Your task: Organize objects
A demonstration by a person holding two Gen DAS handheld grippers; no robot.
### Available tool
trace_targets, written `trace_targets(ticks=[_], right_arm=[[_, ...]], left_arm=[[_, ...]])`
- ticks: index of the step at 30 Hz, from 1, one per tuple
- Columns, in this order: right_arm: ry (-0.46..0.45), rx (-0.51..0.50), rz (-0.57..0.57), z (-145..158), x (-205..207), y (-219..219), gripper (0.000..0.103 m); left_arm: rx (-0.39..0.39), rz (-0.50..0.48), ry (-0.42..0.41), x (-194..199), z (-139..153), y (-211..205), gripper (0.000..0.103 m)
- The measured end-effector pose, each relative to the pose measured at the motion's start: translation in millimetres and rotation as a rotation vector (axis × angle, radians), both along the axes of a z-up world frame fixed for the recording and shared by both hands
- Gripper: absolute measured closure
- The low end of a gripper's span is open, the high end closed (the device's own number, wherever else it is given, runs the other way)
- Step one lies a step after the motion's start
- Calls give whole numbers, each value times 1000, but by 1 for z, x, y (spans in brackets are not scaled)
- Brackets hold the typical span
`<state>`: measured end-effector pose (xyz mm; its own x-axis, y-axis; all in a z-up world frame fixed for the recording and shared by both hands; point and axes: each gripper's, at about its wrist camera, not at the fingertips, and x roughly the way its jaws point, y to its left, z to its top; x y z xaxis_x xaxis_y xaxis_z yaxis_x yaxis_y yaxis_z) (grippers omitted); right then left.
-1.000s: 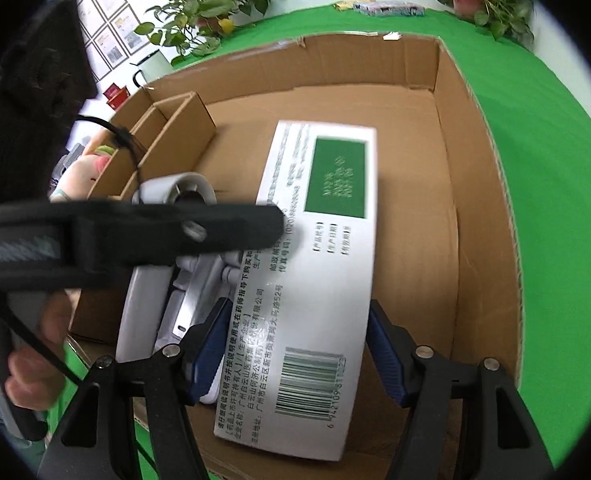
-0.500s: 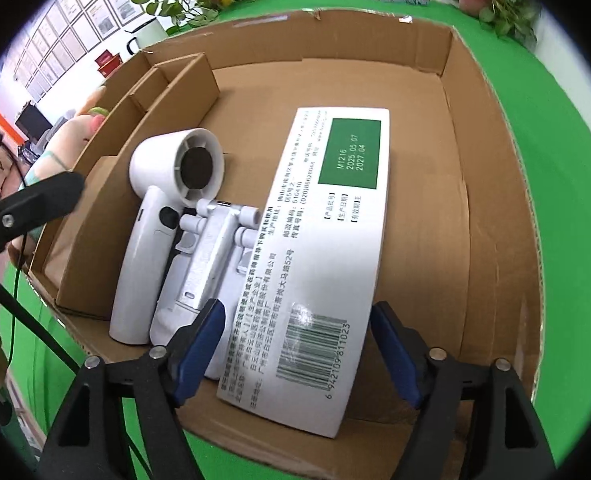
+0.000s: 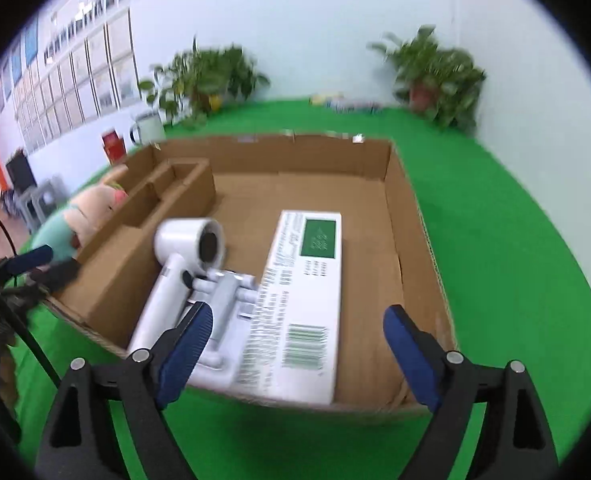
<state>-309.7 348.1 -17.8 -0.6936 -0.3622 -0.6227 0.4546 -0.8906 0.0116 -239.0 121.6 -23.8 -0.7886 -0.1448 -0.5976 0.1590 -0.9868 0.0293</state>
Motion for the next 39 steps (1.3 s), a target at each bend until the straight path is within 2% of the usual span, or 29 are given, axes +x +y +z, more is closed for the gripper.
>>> trace_targets(ticks=[4,5,7,9,12,14,29,39], right_arm=[[79,-8,-24,-11,20,-13,16],[87,-7,-38,-14,21,-17,16],[78,8,-70,-20,22,-16,15],[122,22,-91,-23,24,-19,15],[170,16,-106,-27,32,-18,9],[171,26,-143,-29,32,-16,0],[173,26,-142,-27,34,-13,0],[173,25,-142,-27,34,-13,0]], left_arm=[[-120,42,45,4,-21,23,7],[-125,47,63,4,-24,25,6],[-112,62,88,5,-26,24,4],[-99,63,93,5,-28,24,0],[-103,58,83,4,-29,25,0],[-96,53,80,3,-29,24,0],[-91,44,69,2,-29,21,0],[-38,20,60,-2,-32,13,0]])
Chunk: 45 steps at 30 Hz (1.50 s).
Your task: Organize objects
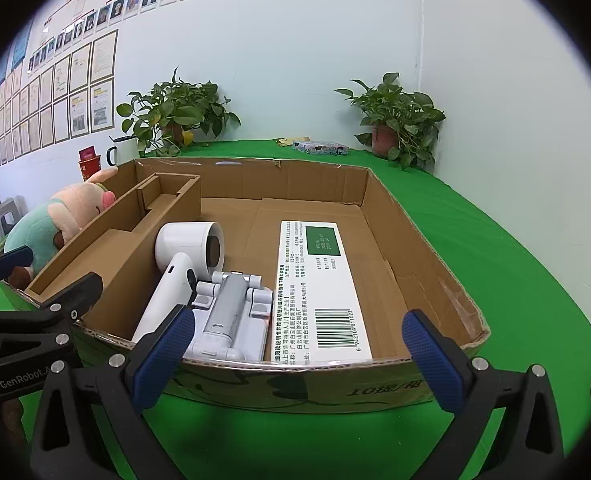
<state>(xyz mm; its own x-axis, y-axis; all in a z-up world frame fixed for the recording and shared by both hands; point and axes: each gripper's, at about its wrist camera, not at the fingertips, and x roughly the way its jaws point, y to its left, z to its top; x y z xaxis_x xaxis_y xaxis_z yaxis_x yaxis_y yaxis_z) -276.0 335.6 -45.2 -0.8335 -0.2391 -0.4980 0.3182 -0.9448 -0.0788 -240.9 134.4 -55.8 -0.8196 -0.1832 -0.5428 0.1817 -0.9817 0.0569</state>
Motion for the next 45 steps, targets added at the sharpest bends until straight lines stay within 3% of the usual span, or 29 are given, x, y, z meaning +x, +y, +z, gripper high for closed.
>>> trace_targets(ticks=[45], right_arm=[[-1,-2,3,2,0,0,0]], left_arm=[[33,-42,-9,-4,-1,-4,0]])
